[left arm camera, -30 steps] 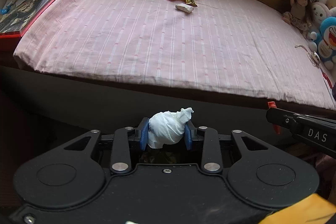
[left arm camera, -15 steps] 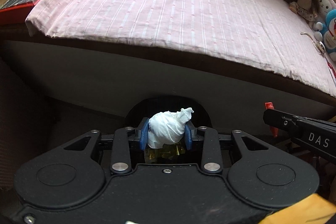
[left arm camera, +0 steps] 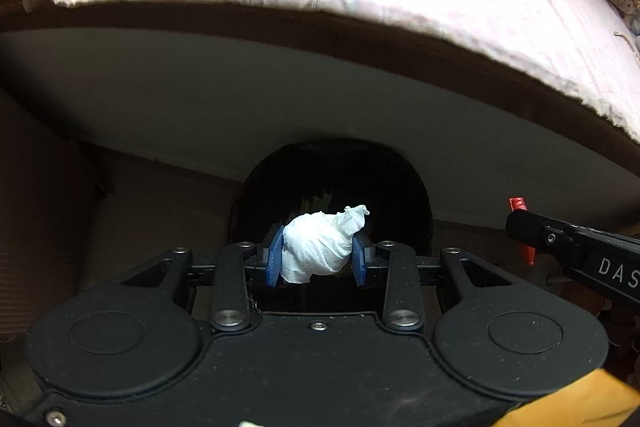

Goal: Collect trash
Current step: 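Lift the tissue and red cap off the bed and lower them toward the bin, then open both grippers to drop the tissue and red cap into the bin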

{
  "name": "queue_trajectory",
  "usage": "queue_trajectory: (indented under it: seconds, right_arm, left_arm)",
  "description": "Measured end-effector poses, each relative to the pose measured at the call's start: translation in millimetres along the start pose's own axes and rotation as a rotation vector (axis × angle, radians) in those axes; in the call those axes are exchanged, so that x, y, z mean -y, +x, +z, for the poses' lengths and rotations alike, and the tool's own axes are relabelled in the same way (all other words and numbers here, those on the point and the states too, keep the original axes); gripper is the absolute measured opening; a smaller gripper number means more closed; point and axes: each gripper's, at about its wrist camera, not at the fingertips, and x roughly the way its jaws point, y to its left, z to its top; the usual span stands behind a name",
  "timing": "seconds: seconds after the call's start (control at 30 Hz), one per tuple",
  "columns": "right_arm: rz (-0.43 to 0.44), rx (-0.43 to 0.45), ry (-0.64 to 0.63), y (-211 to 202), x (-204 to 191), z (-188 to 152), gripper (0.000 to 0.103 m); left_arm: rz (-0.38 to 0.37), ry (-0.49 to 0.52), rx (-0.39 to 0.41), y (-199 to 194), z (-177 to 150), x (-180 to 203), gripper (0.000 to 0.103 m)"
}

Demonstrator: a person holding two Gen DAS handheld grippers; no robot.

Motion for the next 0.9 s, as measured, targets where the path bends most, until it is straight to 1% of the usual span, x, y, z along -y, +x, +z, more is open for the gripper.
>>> queue_trajectory:
  seconds: [0.23,0.5,0.6,0.73,0.8,0.9]
  right_arm:
    - [-0.012,-0.066,0.014,39,0,1,0.014]
    - [-0.020,-0.119,0.059,86,6,1,0.014]
    - [-0.023,-0.140,0.086,97,8,-2,0.014]
    - [-0.024,-0.164,0.085,108,8,-2,0.014]
    - [-0.024,-0.175,0.081,111,8,-2,0.015]
    - [-0.026,-0.179,0.076,111,7,-1,0.020]
  left_arm:
    - [0.018,-0.025,-0.066,41,5,-9,0.032]
    - [0.033,-0.038,-0.112,81,9,-20,0.032]
    - [0.035,-0.050,-0.131,93,10,-20,0.033]
    - [0.031,-0.062,-0.154,104,12,-21,0.033]
    - [0.030,-0.064,-0.160,112,12,-26,0.037]
    - [0.031,-0.057,-0.163,115,13,-24,0.050]
